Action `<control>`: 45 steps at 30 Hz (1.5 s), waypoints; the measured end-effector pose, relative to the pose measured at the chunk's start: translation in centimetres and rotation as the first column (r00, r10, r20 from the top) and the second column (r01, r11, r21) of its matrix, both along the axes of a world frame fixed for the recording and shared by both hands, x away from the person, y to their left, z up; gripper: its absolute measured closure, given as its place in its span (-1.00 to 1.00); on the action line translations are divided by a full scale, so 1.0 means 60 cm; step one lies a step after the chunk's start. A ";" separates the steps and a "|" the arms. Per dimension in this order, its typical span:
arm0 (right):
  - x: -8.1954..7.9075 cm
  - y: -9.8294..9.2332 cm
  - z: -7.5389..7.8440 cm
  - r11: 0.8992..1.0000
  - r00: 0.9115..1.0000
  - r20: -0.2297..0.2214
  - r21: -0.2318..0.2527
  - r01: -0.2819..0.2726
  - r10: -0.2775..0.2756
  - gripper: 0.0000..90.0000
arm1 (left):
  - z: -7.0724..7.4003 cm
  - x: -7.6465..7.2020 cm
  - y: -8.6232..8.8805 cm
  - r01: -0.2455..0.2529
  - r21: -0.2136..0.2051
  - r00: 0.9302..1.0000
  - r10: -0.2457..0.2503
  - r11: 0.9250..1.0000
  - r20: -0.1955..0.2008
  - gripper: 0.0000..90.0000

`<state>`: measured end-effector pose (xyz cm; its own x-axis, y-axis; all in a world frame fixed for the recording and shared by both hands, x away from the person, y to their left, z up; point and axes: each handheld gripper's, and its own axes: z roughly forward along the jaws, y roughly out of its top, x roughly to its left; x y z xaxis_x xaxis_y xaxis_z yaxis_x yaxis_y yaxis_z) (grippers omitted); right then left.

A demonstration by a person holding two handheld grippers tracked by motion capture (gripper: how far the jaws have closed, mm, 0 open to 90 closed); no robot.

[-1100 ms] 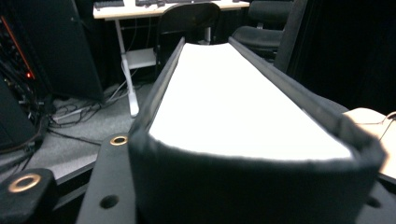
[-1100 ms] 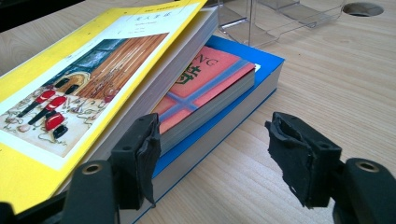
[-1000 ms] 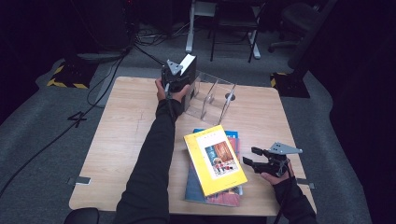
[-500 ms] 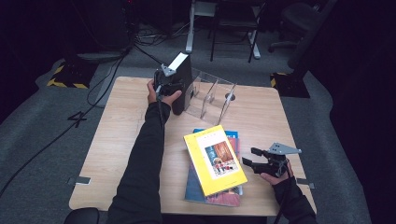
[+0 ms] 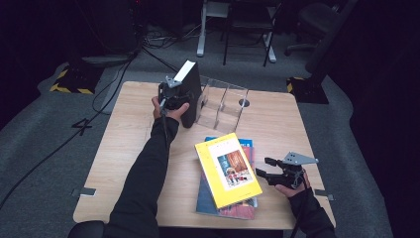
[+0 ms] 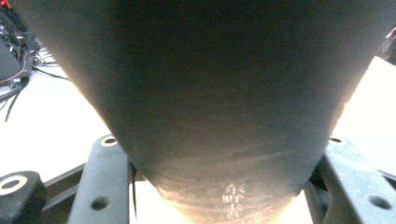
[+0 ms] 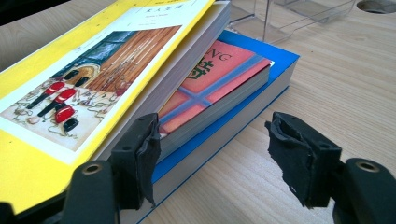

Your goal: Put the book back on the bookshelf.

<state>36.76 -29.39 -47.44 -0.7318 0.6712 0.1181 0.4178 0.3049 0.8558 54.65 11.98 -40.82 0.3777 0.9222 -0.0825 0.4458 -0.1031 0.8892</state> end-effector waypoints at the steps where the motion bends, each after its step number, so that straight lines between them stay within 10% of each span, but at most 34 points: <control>1: 0.000 0.000 0.000 1.000 1.000 0.000 0.001 0.001 -0.001 -0.23 | 0.000 -0.007 0.000 0.001 0.007 1.000 -0.001 1.000 0.000 0.03; 9: 0.001 0.006 -0.002 1.000 1.000 -0.004 -0.011 -0.003 0.003 -0.23 | -0.002 -0.050 -0.005 -0.015 0.007 1.000 0.015 1.000 0.013 0.01; 14: 0.001 0.004 -0.002 1.000 1.000 -0.006 -0.013 0.001 -0.001 -0.23 | 0.006 -0.074 -0.017 -0.011 0.111 0.997 0.003 0.994 0.076 -0.03; 29: 0.002 0.006 -0.003 1.000 1.000 -0.008 -0.014 -0.005 0.005 -0.23 | 0.032 -0.060 0.002 0.069 0.124 0.994 -0.079 0.990 0.079 0.02; 41: 0.002 0.009 -0.005 1.000 1.000 -0.014 -0.021 -0.014 0.014 -0.23 | 0.036 -0.055 -0.033 0.102 0.169 0.971 -0.135 0.980 0.197 0.16; 45: 0.002 0.009 -0.005 1.000 1.000 -0.011 -0.023 -0.020 0.020 -0.22 | 0.035 -0.048 -0.034 0.082 0.121 0.970 -0.107 0.989 0.217 0.16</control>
<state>36.90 -28.85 -47.71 -0.7440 0.6590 0.1103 0.4203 0.3331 0.8441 51.75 9.93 -38.73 0.4608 0.8802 0.1137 0.2219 -0.2383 0.9455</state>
